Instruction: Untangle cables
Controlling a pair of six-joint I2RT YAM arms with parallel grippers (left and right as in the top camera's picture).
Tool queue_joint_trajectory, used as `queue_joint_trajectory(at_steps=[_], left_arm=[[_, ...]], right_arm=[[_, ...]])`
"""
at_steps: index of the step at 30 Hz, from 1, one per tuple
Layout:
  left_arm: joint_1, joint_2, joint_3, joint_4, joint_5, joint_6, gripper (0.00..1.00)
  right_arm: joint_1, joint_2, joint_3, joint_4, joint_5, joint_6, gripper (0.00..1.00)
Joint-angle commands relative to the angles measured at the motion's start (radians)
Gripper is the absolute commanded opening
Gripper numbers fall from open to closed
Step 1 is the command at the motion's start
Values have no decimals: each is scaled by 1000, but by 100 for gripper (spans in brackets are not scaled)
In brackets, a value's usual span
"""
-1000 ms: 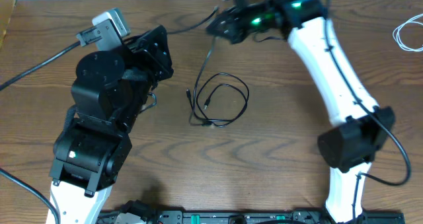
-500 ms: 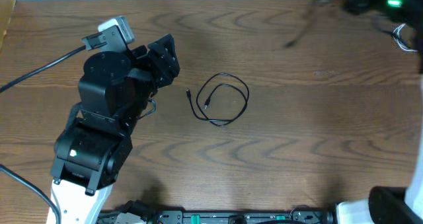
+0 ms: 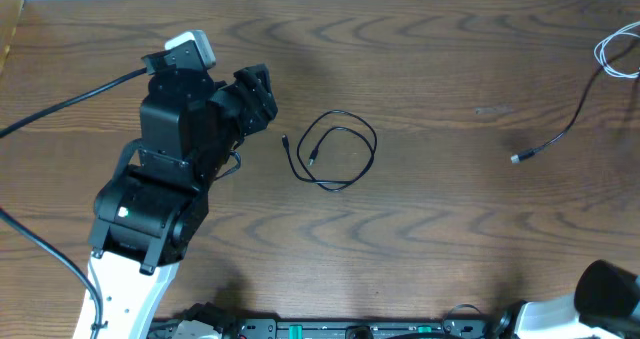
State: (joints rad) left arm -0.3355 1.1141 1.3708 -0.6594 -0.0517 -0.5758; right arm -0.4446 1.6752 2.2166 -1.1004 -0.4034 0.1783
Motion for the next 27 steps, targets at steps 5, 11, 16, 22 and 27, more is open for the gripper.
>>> queue_joint_trajectory(at_steps=[5,11,16,22,27], left_arm=[[5,21,12,-10,-9,7,69],[5,36,12,-12,-9,6,68],[5,48,12,-21,-9,6,68],[5,55,11,-22,-9,6,68],[5,56,11,-21,-9,6,64]], right_arm=[[-161,82,6,-42,116,18,1],[-217,154,6,-101,306,106,1],[-220,247,6,-64,378,106,1],[-220,386,6,-22,378,106,1],[-220,503,6,-30,379,106,1]])
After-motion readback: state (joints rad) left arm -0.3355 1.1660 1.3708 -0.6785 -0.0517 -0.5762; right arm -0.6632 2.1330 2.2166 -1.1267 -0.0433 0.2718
